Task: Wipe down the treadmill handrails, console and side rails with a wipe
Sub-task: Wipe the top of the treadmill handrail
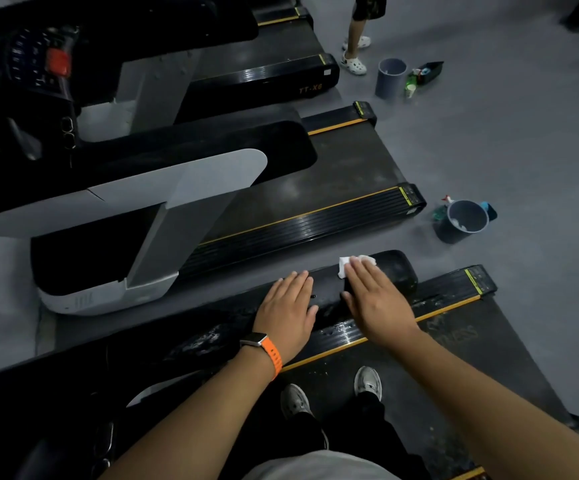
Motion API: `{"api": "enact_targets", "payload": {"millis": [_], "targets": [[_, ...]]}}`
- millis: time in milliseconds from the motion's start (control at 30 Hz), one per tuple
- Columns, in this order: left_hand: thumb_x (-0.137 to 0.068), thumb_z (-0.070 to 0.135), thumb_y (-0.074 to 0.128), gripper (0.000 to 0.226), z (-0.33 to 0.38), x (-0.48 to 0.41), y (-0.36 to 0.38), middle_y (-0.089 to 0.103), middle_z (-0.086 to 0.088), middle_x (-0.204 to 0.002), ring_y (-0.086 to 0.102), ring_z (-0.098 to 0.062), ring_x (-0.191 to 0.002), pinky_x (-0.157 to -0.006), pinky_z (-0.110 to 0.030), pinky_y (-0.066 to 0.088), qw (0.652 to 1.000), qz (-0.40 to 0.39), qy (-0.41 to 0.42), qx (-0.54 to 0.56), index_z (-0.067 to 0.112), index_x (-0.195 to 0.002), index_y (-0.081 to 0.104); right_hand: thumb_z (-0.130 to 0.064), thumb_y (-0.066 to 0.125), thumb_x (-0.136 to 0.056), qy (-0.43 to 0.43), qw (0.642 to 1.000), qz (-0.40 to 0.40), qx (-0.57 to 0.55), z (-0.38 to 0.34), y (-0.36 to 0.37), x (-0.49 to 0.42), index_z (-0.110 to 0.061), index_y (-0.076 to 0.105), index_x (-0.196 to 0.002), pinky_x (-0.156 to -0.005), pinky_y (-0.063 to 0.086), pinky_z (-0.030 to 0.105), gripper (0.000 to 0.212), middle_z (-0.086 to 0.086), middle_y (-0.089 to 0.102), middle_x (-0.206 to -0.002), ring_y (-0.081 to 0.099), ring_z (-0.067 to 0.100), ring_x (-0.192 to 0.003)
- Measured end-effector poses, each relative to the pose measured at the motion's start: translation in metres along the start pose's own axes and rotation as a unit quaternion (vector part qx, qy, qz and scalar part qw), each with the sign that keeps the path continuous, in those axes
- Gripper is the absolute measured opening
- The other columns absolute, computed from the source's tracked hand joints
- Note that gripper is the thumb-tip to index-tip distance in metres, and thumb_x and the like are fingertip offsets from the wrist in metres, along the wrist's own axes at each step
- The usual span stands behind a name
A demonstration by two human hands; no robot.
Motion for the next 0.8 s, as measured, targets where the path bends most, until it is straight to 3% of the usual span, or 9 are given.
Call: {"api": "enact_targets", "payload": {"millis": [100, 233, 367, 500, 567, 633, 733, 800], "targets": [[-0.106, 0.039, 0.045, 0.059, 0.0, 0.0, 0.001, 0.034, -0.006, -0.165, 0.028, -0.022, -0.154, -0.128, -0.038, 0.014, 1.0, 0.004, 0.004, -0.003, 0.011, -0.158, 0.036, -0.051, 0.03, -0.109, 0.055, 0.998, -0.031, -0.003, -0.002, 0.002, 0.005, -0.001, 0.041, -0.157, -0.128, 0.025, 0.045, 0.07, 0.021, 0.041, -0.161, 0.033, 0.035, -0.153], [-0.107, 0.039, 0.043, 0.06, 0.0, 0.001, 0.0, 0.031, -0.006, -0.166, 0.024, -0.022, -0.155, -0.129, -0.038, 0.012, 1.0, 0.002, 0.004, 0.0, 0.011, -0.159, 0.034, -0.066, 0.027, -0.106, 0.024, 0.998, -0.061, 0.0, 0.0, 0.004, 0.006, -0.012, 0.028, -0.164, -0.129, 0.02, 0.051, 0.079, 0.017, 0.034, -0.166, 0.026, 0.035, -0.156], [-0.108, 0.039, 0.04, 0.06, 0.0, 0.001, 0.0, 0.026, -0.004, -0.168, 0.019, -0.02, -0.156, -0.129, -0.036, 0.007, 1.0, 0.005, 0.008, 0.003, 0.013, -0.16, 0.029, -0.065, 0.026, -0.106, 0.077, 0.996, -0.048, -0.023, 0.011, -0.002, 0.004, -0.009, 0.03, -0.163, -0.13, 0.012, 0.047, 0.08, 0.015, 0.036, -0.165, 0.026, 0.033, -0.156], [-0.107, 0.039, 0.042, 0.061, 0.0, 0.002, 0.0, 0.028, -0.005, -0.168, 0.021, -0.021, -0.156, -0.128, -0.035, 0.006, 1.0, 0.01, 0.007, -0.005, 0.012, -0.16, 0.03, -0.068, 0.024, -0.107, -0.009, 0.998, -0.068, -0.011, -0.005, 0.006, 0.014, -0.009, 0.02, -0.165, -0.129, 0.002, 0.039, 0.083, 0.012, 0.02, -0.172, 0.01, 0.026, -0.161], [-0.108, 0.04, 0.04, 0.061, -0.001, 0.003, 0.0, 0.024, -0.004, -0.169, 0.018, -0.02, -0.157, -0.128, -0.034, 0.003, 1.0, 0.003, 0.011, -0.002, 0.013, -0.161, 0.027, -0.065, 0.022, -0.108, 0.032, 0.998, -0.062, -0.007, 0.011, 0.007, 0.027, -0.013, 0.013, -0.167, -0.13, -0.001, 0.037, 0.079, 0.009, 0.012, -0.174, 0.002, 0.021, -0.162], [-0.108, 0.04, 0.038, 0.061, -0.001, 0.003, 0.001, 0.022, -0.004, -0.17, 0.015, -0.019, -0.157, -0.129, -0.035, 0.003, 1.0, 0.001, 0.013, -0.003, 0.013, -0.162, 0.025, -0.064, 0.026, -0.108, 0.075, 0.995, -0.055, -0.02, 0.011, 0.009, 0.04, -0.012, 0.007, -0.167, -0.131, 0.0, 0.039, 0.081, 0.008, 0.002, -0.175, -0.003, 0.022, -0.162], [-0.108, 0.04, 0.038, 0.062, -0.001, 0.003, 0.002, 0.021, -0.003, -0.17, 0.014, -0.019, -0.158, -0.129, -0.035, 0.003, 1.0, 0.001, 0.009, -0.004, 0.013, -0.162, 0.024, -0.063, 0.028, -0.109, -0.015, 0.997, -0.073, -0.018, -0.012, 0.019, 0.052, -0.009, 0.005, -0.167, -0.131, 0.004, 0.043, 0.083, 0.009, -0.004, -0.175, -0.004, 0.024, -0.162], [-0.108, 0.04, 0.038, 0.062, -0.002, 0.003, 0.001, 0.02, -0.003, -0.17, 0.013, -0.019, -0.158, -0.128, -0.033, 0.0, 1.0, -0.002, 0.012, -0.001, 0.014, -0.162, 0.022, -0.061, 0.027, -0.109, -0.011, 0.998, -0.059, -0.001, -0.005, 0.021, 0.057, -0.01, 0.009, -0.167, -0.131, 0.007, 0.045, 0.079, 0.007, -0.002, -0.175, 0.002, 0.025, -0.162]]}}
Point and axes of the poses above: each hand's wrist, its own x-axis away from the middle knuckle, its own y-axis out of the palm, z = x × y, the point moved 3 cm from there along -x, towards the middle knuckle
